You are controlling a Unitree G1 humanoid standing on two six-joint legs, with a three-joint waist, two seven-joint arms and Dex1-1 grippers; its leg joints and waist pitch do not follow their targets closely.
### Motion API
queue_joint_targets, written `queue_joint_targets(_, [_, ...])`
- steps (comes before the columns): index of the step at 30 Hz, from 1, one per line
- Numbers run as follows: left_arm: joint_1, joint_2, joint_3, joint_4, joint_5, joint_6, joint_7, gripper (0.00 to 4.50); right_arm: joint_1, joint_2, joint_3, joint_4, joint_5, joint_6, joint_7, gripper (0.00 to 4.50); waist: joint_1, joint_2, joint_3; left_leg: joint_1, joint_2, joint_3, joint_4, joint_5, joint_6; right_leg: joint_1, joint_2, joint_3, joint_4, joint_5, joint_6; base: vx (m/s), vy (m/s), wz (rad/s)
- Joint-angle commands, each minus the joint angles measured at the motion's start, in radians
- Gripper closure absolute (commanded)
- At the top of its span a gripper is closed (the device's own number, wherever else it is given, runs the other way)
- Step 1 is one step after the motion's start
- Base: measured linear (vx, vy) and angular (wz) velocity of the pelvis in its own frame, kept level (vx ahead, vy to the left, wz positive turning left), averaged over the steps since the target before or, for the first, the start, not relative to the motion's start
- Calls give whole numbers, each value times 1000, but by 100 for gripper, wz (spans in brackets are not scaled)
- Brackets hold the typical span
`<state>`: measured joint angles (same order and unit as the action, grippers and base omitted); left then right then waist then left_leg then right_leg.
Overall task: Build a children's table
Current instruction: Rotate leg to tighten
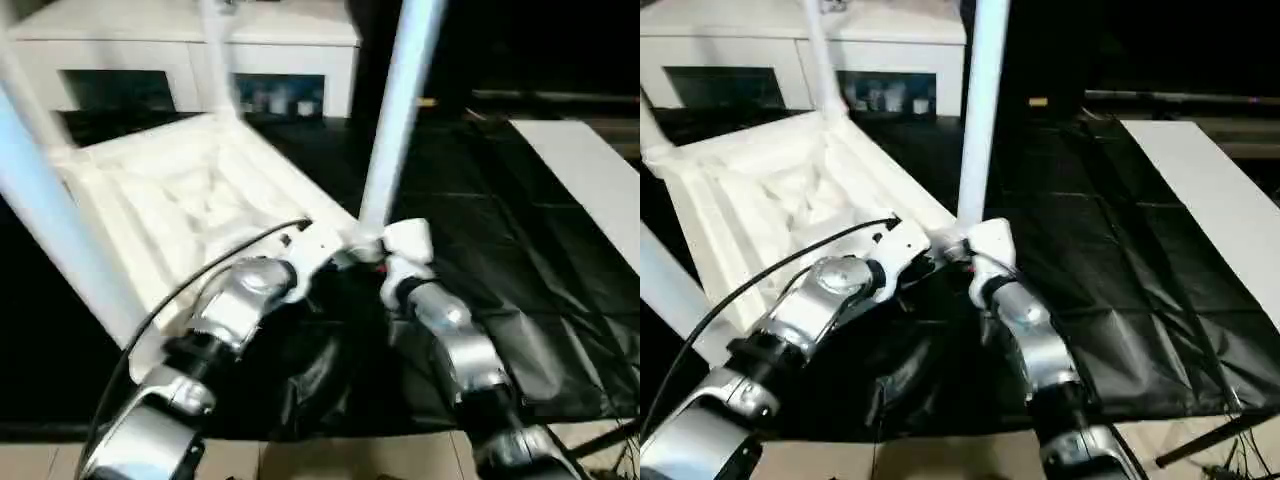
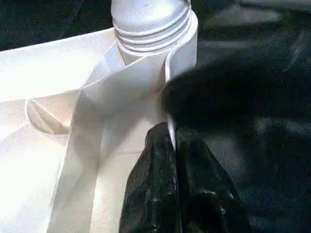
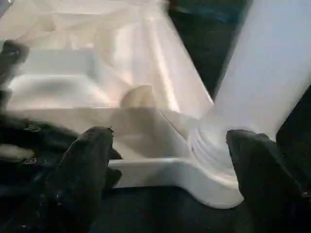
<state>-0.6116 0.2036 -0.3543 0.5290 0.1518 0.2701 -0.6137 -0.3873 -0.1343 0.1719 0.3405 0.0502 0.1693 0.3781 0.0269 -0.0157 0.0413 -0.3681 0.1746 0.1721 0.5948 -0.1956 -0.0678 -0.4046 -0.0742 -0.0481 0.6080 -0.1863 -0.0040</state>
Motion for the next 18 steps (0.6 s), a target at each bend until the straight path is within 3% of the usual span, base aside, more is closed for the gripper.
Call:
queue_joint_targets(1, [45, 60, -44, -37, 21, -80, -87, 450, 35, -78, 3, -81, 19, 28, 109, 57, 8, 3, -54, 1, 50, -16, -77, -208, 61, 52, -64, 44, -79, -196, -186, 0, 0, 0])
queue_joint_targets(3, [93, 108, -50, -110, -20, -110, -190, 450, 87, -182, 5, -159, 37, 27, 251, 57, 14, 5, -55, 3, 54, -15, -75, -175, 75, 56, -63, 45, -70, -104, -207, 0, 0, 0])
queue_joint_targets(4, [94, 109, -50, -111, -21, -111, -193, 450, 88, -184, 5, -161, 37, 27, 253, 57, 15, 4, -56, 2, 55, -15, -74, -170, 79, 57, -64, 44, -68, -86, -215, 0, 0, 0])
queue_joint_targets(5, [129, 152, -63, -176, -51, -93, -277, 450, 114, -260, 19, -200, 40, 16, 335, 57, 13, 6, -54, 2, 53, -12, -76, -175, 83, 53, -62, 44, -69, -83, -230, 0, 0, 0])
queue_joint_targets(8, [164, 207, -73, -248, -95, -78, -384, 450, 134, -340, 38, -246, 64, 17, 436, 57, 12, 4, -50, 6, 57, -12, -79, -210, 84, 53, -63, 43, -72, -126, -241, 0, 0, 0])
queue_joint_targets(13, [177, 230, -75, -302, -146, -56, -463, 450, 111, -339, 42, -230, 68, 24, 453, 57, 15, 2, -47, 13, 57, -12, -82, -253, 58, 44, -65, 46, -79, -225, -228, 0, 0, 0])
queue_joint_targets(18, [166, 232, -69, -291, -135, -65, -470, 450, 67, -309, 76, -152, 34, 25, 462, 57, 20, -2, -50, 9, 55, -10, -79, -203, 55, 48, -64, 45, -71, -170, -230, 0, 0, 0])
